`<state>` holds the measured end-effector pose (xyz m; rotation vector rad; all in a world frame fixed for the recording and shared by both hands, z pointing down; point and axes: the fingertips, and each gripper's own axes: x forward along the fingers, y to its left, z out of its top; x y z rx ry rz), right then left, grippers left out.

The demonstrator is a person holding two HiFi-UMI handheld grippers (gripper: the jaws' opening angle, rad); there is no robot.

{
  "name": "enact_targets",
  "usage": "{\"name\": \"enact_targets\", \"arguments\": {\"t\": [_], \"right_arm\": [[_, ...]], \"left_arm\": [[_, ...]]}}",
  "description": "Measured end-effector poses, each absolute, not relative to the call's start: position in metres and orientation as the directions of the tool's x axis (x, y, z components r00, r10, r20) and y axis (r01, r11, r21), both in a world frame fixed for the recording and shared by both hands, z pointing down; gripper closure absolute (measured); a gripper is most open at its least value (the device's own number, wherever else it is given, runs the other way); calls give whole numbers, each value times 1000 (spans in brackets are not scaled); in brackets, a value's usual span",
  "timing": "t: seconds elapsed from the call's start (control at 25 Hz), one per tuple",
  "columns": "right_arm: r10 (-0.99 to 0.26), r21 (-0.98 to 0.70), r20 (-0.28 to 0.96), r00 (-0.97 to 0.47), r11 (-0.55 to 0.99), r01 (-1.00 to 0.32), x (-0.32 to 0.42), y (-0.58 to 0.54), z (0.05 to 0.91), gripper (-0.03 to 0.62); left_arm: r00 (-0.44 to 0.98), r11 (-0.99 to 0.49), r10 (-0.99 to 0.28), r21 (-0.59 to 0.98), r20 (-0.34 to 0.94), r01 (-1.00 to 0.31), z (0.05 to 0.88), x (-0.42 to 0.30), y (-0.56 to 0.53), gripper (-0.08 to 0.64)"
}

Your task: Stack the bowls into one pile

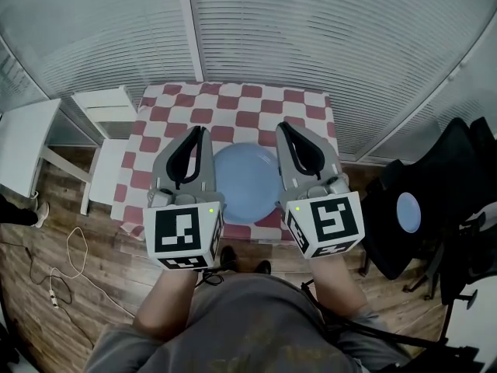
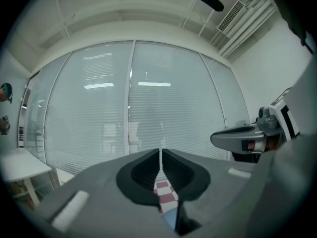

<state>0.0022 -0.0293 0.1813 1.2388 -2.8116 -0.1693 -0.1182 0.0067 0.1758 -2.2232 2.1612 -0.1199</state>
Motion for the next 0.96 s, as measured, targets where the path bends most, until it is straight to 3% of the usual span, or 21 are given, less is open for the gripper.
{"name": "enact_targets", "arguments": {"t": [0.96], "right_arm": [[-746, 117, 26, -665, 663, -739, 14, -35, 190, 568]], "left_arm": [[42, -48, -997, -83, 71, -995, 188, -110, 7, 543]]}}
